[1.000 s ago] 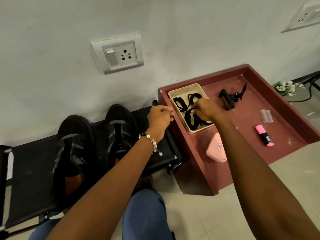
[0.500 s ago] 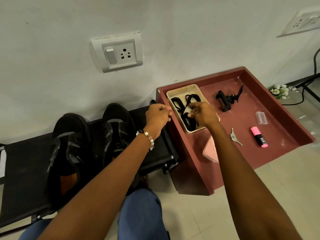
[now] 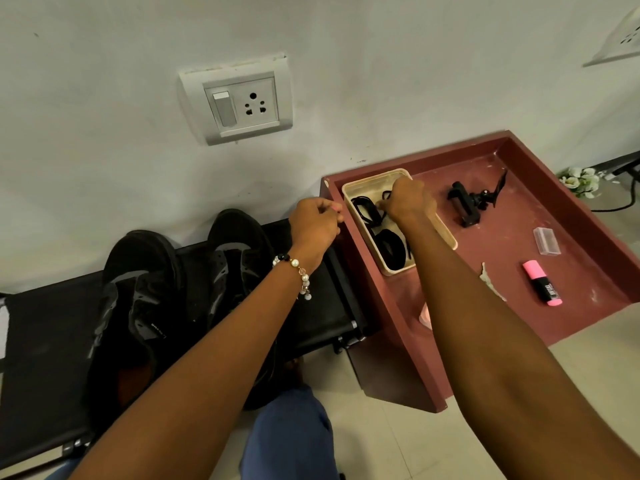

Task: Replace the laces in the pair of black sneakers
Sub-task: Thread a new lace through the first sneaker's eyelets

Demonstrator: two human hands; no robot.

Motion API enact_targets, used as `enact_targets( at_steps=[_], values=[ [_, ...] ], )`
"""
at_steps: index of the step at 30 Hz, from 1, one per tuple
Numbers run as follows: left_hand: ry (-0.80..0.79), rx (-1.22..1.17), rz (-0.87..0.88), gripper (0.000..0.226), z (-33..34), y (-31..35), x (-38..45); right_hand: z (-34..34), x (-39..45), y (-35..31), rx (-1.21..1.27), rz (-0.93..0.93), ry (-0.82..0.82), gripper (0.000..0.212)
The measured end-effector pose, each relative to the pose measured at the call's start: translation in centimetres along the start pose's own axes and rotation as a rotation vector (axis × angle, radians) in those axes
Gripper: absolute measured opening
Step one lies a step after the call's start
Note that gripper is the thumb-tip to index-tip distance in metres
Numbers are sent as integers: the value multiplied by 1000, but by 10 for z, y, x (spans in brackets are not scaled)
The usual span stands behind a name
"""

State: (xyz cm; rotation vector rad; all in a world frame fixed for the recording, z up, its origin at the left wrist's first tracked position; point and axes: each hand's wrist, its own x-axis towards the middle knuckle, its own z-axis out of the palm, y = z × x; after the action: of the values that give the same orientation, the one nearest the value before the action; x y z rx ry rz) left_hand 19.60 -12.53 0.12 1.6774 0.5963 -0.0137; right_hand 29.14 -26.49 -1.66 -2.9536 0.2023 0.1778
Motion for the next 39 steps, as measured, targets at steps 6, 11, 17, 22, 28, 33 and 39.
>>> enact_targets(
  at_steps=[6, 11, 17, 22, 28, 33, 39],
  values=[
    [22, -17, -7, 17, -5, -6, 8, 18, 1, 7, 127, 21, 61, 23],
    [27, -51, -20, 14, -10, 0, 2, 0, 0, 19, 700, 163, 58, 37],
    [15, -60, 58, 17, -20, 20, -21, -51, -36, 13, 1431, 198, -45, 18],
    [6, 33, 225, 41, -41, 41, -53, -97, -97, -9, 1608, 39, -200, 16],
    [-64, 217, 460, 57, -98, 60, -93, -148, -169, -48, 1572, -207, -388, 14],
    [-122, 3, 416, 17, -158, 56, -131, -158, -206, -73, 1556, -230, -454, 14],
    [-42, -141, 245, 30, -220, 34, -170, -133, -239, -86, 1435, -183, -594, 18]
  ],
)
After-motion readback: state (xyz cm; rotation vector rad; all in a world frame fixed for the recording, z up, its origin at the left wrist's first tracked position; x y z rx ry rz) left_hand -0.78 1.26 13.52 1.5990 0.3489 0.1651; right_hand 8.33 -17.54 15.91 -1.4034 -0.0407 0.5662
